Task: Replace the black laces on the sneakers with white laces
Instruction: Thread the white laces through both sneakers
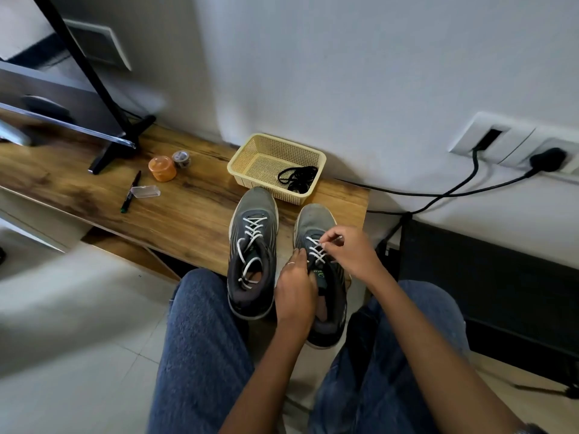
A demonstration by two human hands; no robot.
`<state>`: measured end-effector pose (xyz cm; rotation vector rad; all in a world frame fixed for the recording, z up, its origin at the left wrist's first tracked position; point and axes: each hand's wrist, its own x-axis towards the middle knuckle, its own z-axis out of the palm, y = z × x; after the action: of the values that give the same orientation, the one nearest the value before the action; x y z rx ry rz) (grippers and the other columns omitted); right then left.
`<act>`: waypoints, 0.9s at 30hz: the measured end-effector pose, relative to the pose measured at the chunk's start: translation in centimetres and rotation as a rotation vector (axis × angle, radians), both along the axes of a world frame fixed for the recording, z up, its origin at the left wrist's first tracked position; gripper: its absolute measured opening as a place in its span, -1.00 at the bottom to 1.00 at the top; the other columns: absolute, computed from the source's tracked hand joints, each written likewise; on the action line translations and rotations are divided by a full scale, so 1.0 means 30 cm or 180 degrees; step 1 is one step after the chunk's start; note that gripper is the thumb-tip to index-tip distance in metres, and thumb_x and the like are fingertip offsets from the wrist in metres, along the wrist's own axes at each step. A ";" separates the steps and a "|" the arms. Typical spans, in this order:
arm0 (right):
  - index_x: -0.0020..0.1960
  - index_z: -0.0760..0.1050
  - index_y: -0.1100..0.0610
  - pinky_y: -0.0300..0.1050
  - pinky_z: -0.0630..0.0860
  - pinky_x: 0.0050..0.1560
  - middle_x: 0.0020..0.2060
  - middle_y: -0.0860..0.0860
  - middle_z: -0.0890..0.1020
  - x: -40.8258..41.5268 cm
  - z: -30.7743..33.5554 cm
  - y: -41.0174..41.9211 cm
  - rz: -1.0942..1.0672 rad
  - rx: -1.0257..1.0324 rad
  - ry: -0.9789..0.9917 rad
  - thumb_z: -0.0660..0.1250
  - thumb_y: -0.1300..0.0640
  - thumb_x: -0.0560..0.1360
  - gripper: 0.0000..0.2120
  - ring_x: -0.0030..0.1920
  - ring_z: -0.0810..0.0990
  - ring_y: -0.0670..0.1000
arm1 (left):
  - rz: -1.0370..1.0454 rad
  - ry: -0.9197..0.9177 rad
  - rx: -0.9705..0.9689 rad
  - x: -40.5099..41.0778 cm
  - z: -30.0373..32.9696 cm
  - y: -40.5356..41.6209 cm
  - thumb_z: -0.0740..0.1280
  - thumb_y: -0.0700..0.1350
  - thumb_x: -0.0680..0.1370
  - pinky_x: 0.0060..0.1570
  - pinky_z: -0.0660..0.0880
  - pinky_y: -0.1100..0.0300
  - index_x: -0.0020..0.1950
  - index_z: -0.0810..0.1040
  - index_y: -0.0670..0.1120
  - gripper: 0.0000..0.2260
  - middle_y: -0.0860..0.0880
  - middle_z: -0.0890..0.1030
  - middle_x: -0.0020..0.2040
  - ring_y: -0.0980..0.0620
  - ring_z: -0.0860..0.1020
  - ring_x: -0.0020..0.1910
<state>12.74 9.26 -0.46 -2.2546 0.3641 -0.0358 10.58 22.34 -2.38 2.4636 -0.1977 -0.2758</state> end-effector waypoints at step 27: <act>-0.11 0.62 0.22 -0.21 0.42 -0.13 -0.16 0.02 0.63 -0.007 -0.009 -0.008 0.0219 -0.0217 0.0287 0.36 0.24 0.49 -0.93 -0.12 0.56 -0.04 | 0.0057 -0.0022 -0.0118 0.002 -0.006 -0.004 0.14 -0.22 0.60 0.09 0.37 0.09 0.47 0.29 -0.09 -0.58 -0.13 0.52 0.28 -0.13 0.50 0.20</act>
<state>12.54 9.01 -0.74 -2.3398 0.3376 0.0908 10.63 22.22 -2.55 2.4287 -0.1820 -0.2537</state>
